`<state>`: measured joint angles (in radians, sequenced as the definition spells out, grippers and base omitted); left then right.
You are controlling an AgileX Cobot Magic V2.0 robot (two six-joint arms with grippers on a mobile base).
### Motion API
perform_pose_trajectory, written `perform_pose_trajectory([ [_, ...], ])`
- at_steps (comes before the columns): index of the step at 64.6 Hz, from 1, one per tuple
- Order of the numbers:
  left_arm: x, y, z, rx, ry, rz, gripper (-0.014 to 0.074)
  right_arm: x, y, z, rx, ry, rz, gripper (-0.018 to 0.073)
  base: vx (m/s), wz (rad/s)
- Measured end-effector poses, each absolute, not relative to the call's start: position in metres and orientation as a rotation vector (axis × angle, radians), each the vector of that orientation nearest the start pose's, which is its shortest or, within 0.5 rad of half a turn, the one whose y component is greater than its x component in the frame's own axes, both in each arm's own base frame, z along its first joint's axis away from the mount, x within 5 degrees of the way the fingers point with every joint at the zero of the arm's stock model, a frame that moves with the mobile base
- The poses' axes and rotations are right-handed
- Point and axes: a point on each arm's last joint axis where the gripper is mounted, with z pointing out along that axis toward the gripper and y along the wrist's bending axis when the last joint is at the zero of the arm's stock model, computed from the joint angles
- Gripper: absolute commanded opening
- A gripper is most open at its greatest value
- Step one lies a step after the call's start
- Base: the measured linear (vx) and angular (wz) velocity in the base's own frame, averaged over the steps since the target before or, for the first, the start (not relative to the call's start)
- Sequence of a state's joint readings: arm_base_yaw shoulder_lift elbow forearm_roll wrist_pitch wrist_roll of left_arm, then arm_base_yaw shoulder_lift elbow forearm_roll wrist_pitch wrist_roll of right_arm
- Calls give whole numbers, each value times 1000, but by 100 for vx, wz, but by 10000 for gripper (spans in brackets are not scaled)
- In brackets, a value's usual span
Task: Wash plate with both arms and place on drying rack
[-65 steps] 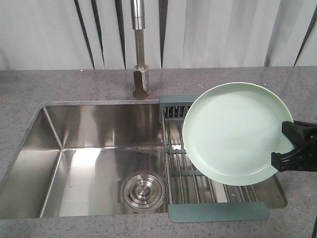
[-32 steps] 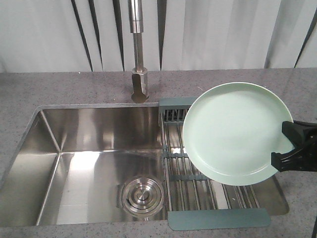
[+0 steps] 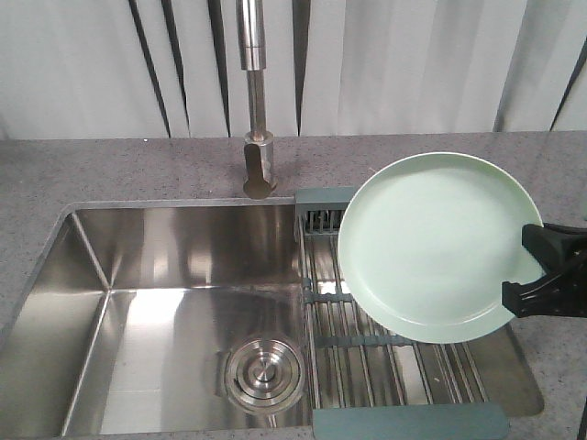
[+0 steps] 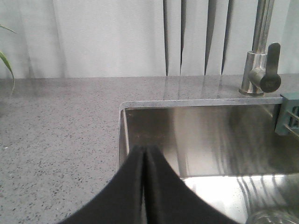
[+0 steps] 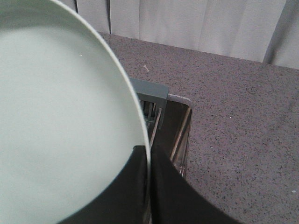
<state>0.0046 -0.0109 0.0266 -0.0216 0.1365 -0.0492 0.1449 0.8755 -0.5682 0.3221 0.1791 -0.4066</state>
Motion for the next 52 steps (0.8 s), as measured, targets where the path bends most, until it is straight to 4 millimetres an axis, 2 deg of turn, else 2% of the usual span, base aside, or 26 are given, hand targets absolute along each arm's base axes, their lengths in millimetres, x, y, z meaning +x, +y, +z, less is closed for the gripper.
perform_pose_trajectory([
  [52, 57, 0, 192, -59, 1635, -53, -6, 180, 31, 297, -266, 1943, 92, -10, 2, 0],
])
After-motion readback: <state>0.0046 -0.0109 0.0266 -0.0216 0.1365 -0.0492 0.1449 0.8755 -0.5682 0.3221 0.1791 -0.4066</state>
